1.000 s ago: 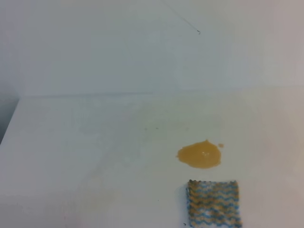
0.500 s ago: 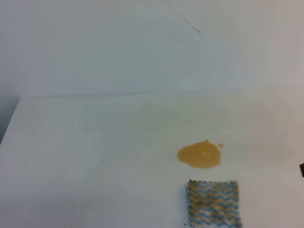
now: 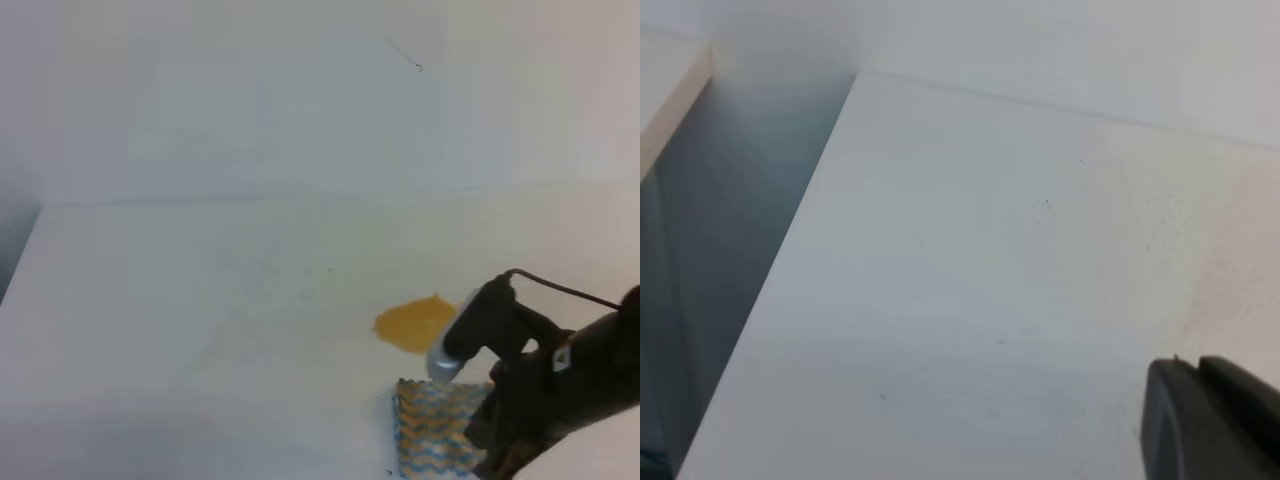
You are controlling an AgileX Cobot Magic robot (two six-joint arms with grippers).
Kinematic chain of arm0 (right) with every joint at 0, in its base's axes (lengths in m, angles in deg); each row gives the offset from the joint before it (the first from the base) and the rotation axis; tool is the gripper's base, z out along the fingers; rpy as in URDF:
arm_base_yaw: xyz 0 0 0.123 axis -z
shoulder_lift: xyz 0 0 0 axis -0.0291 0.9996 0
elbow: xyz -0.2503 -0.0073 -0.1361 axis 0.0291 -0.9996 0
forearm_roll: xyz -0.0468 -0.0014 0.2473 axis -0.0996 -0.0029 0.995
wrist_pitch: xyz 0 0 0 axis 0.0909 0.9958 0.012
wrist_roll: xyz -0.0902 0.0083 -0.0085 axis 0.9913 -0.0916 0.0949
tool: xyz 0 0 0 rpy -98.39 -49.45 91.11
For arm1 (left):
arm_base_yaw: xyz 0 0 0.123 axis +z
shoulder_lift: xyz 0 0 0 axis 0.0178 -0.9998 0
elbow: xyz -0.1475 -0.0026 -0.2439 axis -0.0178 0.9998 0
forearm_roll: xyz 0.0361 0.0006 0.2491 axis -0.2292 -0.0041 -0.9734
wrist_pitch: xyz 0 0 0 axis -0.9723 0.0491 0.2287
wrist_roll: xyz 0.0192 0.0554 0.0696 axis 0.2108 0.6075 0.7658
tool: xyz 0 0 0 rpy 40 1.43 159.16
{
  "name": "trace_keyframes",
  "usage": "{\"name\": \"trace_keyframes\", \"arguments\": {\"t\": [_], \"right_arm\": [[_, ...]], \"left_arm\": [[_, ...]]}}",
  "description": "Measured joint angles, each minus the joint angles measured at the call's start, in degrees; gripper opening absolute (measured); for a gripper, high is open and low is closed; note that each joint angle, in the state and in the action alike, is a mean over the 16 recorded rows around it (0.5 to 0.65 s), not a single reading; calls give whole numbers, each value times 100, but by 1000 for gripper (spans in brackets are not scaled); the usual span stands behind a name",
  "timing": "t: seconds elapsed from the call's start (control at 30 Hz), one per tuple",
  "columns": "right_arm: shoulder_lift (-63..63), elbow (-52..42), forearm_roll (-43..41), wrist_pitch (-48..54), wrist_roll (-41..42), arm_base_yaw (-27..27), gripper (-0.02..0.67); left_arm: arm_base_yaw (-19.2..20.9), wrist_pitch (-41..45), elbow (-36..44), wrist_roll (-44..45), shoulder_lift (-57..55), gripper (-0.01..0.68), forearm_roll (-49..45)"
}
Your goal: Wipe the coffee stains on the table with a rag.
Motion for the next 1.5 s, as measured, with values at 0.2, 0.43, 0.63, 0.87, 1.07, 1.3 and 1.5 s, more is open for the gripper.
{"name": "trace_keyframes", "arguments": {"t": [0.2, 0.43, 0.63, 0.87, 1.07, 1.3, 1.5], "right_arm": [[846, 513, -303, -5, -38, -230, 377], [1608, 889, -523, -30, -16, -243, 450], [2032, 1008, -625, -13, -12, -243, 334], [2254, 1100, -669, 173, -30, -243, 129], [2190, 1470, -813, 620, -182, -239, 14], [2013, 2449, -1630, 1227, -958, -134, -4], [2053, 3247, -2482, 1445, -1941, 215, -4]], "left_arm": [[0, 0, 0, 1, 0, -1, 0], [0, 0, 0, 7, 0, -1, 0], [0, 0, 0, 12, 0, -1, 0], [0, 0, 0, 15, 0, -1, 0], [0, 0, 0, 14, 0, -1, 0], [0, 0, 0, 7, 0, -1, 0], [0, 0, 0, 2, 0, -1, 0]]}}
